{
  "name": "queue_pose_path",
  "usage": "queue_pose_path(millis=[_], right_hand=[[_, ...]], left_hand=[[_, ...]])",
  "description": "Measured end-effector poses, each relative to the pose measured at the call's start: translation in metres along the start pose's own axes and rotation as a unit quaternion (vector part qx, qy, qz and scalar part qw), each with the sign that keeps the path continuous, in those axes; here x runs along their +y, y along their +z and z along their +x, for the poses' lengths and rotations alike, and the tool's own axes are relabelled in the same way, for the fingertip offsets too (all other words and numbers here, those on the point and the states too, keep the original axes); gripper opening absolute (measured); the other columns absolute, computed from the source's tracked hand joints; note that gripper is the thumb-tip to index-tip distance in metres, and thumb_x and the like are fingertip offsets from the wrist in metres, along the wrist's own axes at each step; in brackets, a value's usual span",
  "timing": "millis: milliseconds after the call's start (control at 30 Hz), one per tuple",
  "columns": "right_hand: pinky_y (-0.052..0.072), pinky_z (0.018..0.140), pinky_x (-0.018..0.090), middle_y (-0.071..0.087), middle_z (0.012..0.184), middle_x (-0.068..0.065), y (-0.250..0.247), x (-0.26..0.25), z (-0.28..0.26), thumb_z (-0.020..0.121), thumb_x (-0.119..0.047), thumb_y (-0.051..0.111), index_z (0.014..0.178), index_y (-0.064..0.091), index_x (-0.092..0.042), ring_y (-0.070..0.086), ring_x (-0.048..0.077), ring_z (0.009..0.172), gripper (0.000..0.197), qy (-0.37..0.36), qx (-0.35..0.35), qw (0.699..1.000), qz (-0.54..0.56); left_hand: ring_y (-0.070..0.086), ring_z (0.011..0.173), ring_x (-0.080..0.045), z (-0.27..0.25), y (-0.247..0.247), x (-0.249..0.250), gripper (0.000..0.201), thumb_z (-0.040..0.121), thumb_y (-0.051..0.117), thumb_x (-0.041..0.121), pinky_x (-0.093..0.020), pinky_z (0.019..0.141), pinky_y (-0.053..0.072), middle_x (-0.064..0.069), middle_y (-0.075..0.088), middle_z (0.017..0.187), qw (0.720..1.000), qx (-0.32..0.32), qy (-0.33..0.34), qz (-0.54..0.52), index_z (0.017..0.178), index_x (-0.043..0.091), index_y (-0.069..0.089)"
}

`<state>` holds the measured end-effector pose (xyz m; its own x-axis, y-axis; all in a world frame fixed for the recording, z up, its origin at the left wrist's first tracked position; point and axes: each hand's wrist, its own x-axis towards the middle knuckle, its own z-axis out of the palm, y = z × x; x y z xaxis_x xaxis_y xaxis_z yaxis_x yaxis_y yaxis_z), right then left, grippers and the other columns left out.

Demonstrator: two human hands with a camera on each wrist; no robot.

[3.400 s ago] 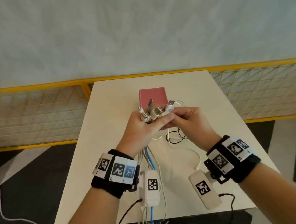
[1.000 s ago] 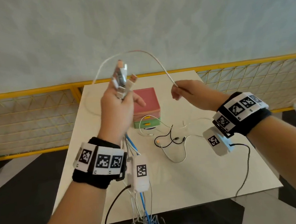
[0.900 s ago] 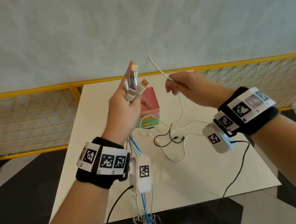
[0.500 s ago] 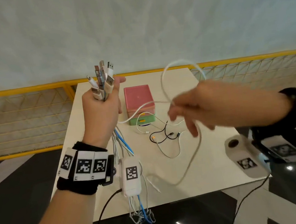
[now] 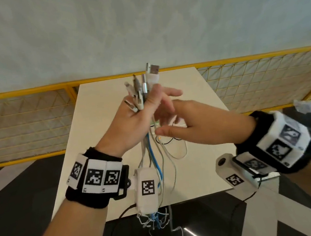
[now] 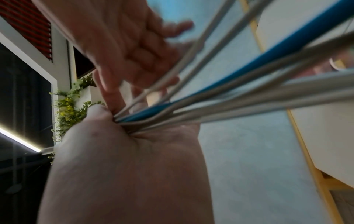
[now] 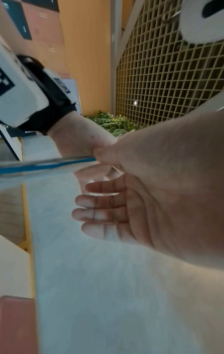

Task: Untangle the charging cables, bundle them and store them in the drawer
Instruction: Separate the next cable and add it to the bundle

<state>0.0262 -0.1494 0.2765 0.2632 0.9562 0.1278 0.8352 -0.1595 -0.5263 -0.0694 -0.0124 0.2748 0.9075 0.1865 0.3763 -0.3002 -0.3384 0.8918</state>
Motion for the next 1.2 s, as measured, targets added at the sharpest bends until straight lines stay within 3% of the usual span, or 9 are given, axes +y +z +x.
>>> queue_pose_path(millis=[100,300,433,600,667,767,900,1000,1200], right_hand=[[0.051,0.091,0.028,0.067,0.107,0.011,0.025,-0.003,0.009,0.093,-0.014,0.056,0.11,0.058,0.002,0.063,0.013,0.1,0.023,-0.013,-0.03,0.988,0.15],[0.058,0.075,0.036,0.045,0.063,0.002,0.049,-0.015,0.016,0.1,-0.004,0.037,0.079,0.05,-0.003,0.047,0.005,0.053,0.025,0.057,-0.003,0.923,0.38],[0.049,0.054,0.034,0.041,0.047,-0.007,0.05,-0.01,0.021,0.093,-0.013,0.047,0.067,0.045,-0.009,0.039,0.01,0.041,0.027,0.079,0.015,0.912,0.403],[0.035,0.047,0.026,0.037,0.048,-0.008,0.049,-0.01,0.025,0.096,-0.002,0.043,0.067,0.053,-0.014,0.033,0.01,0.043,0.033,0.097,0.025,0.887,0.45],[0.03,0.045,0.027,0.034,0.047,-0.008,0.051,-0.01,0.024,0.098,-0.007,0.041,0.05,0.049,-0.034,0.028,0.01,0.043,0.055,0.107,0.036,0.897,0.426],[0.036,0.043,0.027,0.037,0.044,-0.008,0.048,-0.013,0.026,0.096,-0.007,0.042,0.058,0.046,-0.02,0.032,0.011,0.039,0.04,0.117,0.048,0.919,0.374],[0.033,0.042,0.024,0.033,0.044,-0.008,0.042,-0.013,0.031,0.093,-0.01,0.045,0.065,0.037,-0.012,0.028,0.008,0.037,0.029,0.13,0.051,0.907,0.398],[0.033,0.042,0.025,0.031,0.051,0.002,0.044,-0.011,0.032,0.098,-0.021,0.048,0.066,0.038,-0.01,0.027,0.012,0.041,0.035,0.118,0.038,0.911,0.394],[0.041,0.045,0.027,0.039,0.045,-0.007,0.044,-0.006,0.033,0.096,-0.012,0.05,0.048,0.042,-0.027,0.035,0.01,0.04,0.05,0.098,0.022,0.923,0.371]], left_hand=[[0.063,0.085,-0.03,0.001,0.007,-0.004,0.045,0.1,0.036,0.038,-0.021,0.068,0.048,-0.025,0.065,0.108,0.999,-0.014,-0.011,0.041,0.064,0.045,0.062],[0.069,0.081,-0.007,-0.002,-0.001,-0.003,0.005,0.091,0.064,0.019,-0.026,0.08,0.054,0.006,0.073,0.082,0.998,0.022,-0.063,-0.003,0.091,0.019,0.069],[0.06,0.066,-0.022,-0.004,0.001,-0.006,0.076,0.079,0.072,0.014,-0.03,0.08,0.055,-0.013,0.054,0.07,0.987,0.061,-0.057,-0.137,0.145,0.025,0.037],[0.062,0.072,-0.018,0.0,-0.002,-0.004,0.044,0.076,0.079,0.009,-0.029,0.073,0.054,-0.019,0.06,0.083,0.994,0.093,-0.036,-0.033,0.111,0.005,0.053],[0.068,0.085,-0.018,0.003,-0.009,-0.004,0.058,0.069,0.084,0.007,-0.028,0.079,0.055,-0.011,0.068,0.099,0.996,0.075,-0.027,-0.033,0.117,0.011,0.052],[0.068,0.086,-0.017,0.004,-0.014,-0.002,0.072,0.069,0.086,0.015,-0.03,0.083,0.055,-0.004,0.069,0.101,1.0,0.015,0.003,0.025,0.13,0.022,0.05],[0.059,0.114,-0.01,0.005,-0.009,-0.005,0.042,0.088,0.061,0.045,-0.025,0.096,0.046,0.0,0.064,0.115,0.996,0.015,0.045,0.076,0.114,0.012,0.066],[0.042,0.137,-0.013,0.011,-0.012,-0.006,0.041,0.103,0.036,0.03,-0.032,0.112,0.037,-0.001,0.047,0.144,0.989,0.092,0.093,0.076,0.133,0.011,0.055],[0.054,0.106,0.018,0.018,-0.021,-0.007,0.039,0.106,0.032,0.029,-0.002,0.092,0.035,0.022,0.064,0.112,0.98,-0.086,-0.044,0.172,0.128,0.018,0.062]])
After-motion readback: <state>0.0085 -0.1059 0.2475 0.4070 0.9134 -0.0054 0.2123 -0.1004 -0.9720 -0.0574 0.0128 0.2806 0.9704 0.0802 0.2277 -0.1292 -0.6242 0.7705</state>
